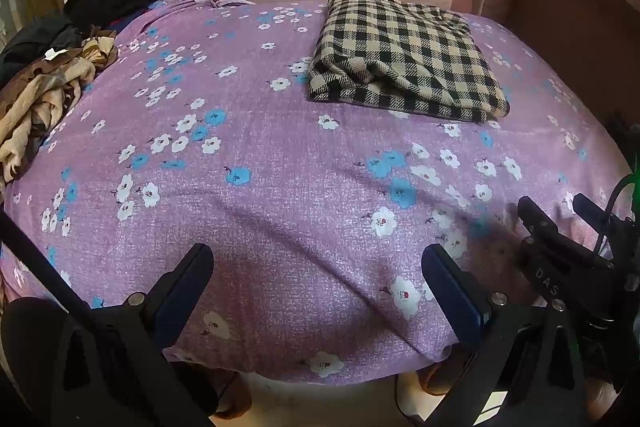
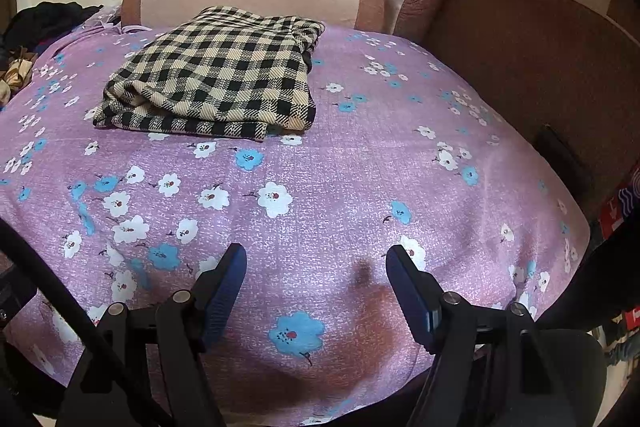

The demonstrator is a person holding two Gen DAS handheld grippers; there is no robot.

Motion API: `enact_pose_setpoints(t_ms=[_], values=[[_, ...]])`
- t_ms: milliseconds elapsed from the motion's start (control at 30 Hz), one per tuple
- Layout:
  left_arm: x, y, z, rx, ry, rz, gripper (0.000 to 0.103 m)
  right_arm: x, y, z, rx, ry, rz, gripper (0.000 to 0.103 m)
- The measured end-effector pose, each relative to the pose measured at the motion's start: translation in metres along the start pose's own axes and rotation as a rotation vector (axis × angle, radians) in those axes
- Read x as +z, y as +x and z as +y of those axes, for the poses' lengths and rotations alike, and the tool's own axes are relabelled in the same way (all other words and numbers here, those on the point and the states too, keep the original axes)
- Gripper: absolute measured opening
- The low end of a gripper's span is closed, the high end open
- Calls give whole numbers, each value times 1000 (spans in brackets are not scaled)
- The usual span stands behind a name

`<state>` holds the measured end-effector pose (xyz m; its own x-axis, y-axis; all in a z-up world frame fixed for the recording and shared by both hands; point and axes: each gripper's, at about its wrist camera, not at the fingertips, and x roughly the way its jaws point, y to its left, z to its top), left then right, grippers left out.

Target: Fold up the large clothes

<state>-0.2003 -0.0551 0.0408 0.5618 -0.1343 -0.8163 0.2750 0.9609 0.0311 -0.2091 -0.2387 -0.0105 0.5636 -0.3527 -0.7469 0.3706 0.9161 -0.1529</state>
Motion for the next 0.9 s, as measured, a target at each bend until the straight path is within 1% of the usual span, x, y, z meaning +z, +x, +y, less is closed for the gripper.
enact_pose_setpoints(t_ms=[900], values=[[-2, 8, 3, -8, -20, 32, 103, 0, -2, 3, 19, -2, -12, 78]])
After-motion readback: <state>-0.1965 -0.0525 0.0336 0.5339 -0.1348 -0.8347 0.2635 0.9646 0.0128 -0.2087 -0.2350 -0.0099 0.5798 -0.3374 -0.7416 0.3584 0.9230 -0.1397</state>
